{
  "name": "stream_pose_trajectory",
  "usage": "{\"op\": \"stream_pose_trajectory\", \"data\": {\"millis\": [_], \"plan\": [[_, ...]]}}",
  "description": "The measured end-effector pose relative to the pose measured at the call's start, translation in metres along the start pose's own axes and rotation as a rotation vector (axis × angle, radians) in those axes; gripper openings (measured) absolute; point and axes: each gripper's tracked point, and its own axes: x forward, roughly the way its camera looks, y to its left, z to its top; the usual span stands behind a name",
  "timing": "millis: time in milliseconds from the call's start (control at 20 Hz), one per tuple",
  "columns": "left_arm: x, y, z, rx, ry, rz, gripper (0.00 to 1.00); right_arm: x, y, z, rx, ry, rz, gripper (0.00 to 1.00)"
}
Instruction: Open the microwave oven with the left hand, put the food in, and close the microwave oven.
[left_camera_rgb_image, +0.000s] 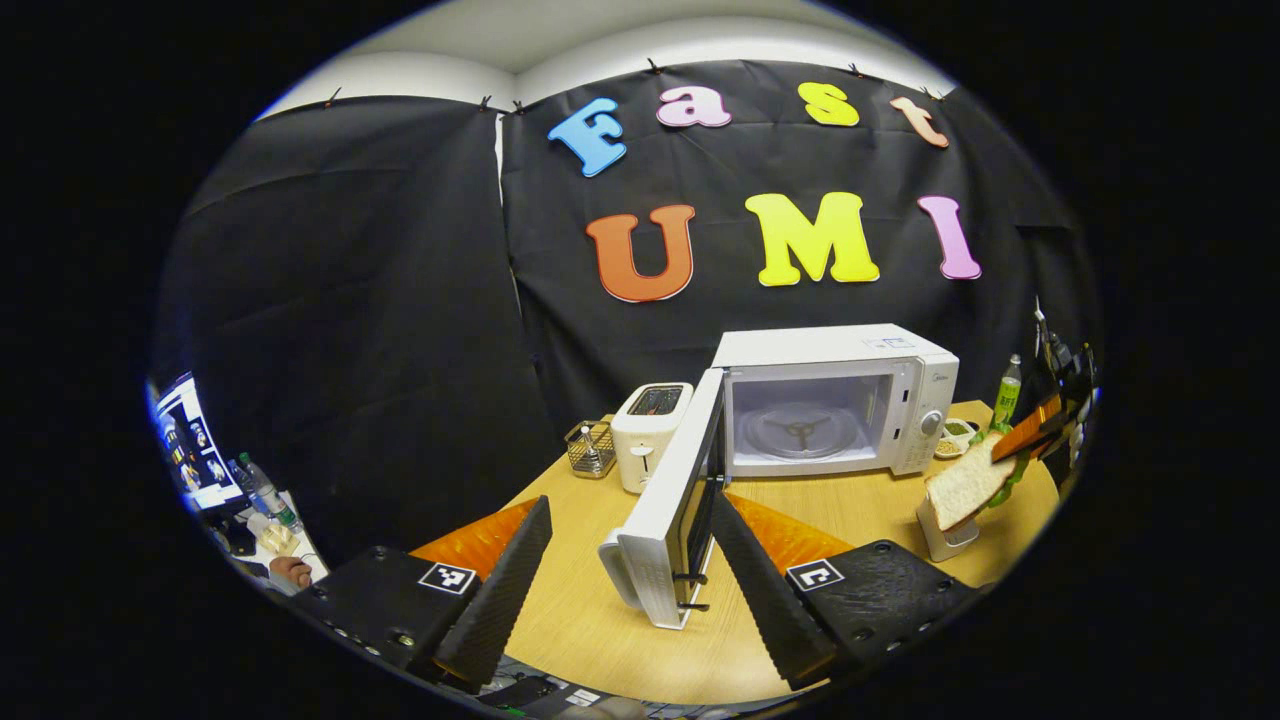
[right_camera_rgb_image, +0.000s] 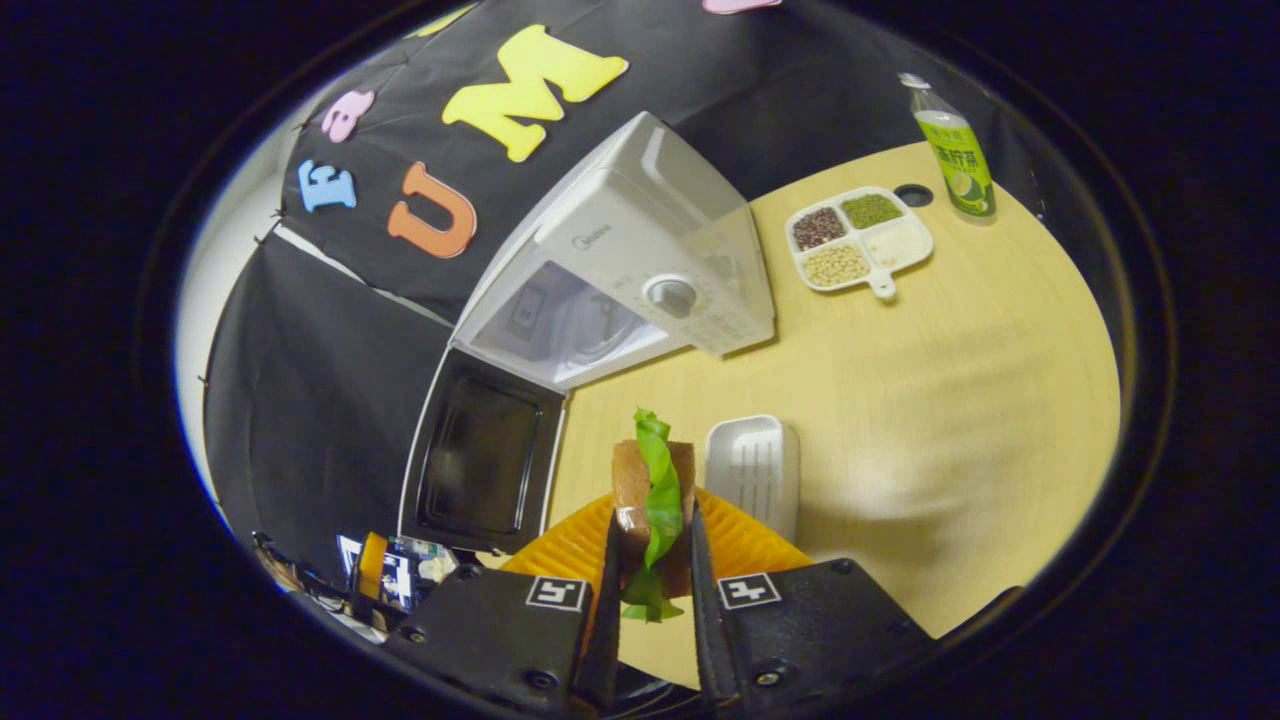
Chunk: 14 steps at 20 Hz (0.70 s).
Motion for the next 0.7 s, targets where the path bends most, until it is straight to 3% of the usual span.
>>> {"op": "stream_pose_trajectory", "data": {"millis": [50, 100, 150, 200, 250, 450, 600, 700], "plan": [[0.003, 0.006, 0.002, 0.006, -0.003, -0.017, 0.97, 0.005, 0.015, 0.000, -0.003, -0.010, 0.013, 0.26], [0.007, 0.012, 0.004, 0.009, -0.009, -0.034, 0.97, 0.011, 0.032, 0.002, 0.006, -0.035, 0.028, 0.25], [0.009, 0.017, 0.007, 0.012, -0.013, -0.051, 0.97, 0.017, 0.048, 0.004, 0.015, -0.053, 0.047, 0.33], [0.011, 0.023, 0.009, 0.014, -0.019, -0.063, 0.97, 0.024, 0.064, 0.005, 0.013, -0.075, 0.064, 0.25], [0.014, 0.030, 0.011, 0.019, -0.023, -0.072, 0.97, 0.031, 0.076, 0.010, 0.019, -0.109, 0.069, 0.33], [0.024, 0.050, 0.016, 0.031, -0.024, -0.101, 0.97, 0.065, 0.115, 0.039, 0.103, -0.272, 0.102, 0.33], [0.030, 0.060, 0.021, 0.060, -0.021, -0.122, 0.96, 0.096, 0.127, 0.061, 0.210, -0.344, 0.149, 0.33], [0.034, 0.064, 0.027, 0.072, -0.026, -0.127, 0.97, 0.116, 0.124, 0.074, 0.272, -0.403, 0.139, 0.33]]}}
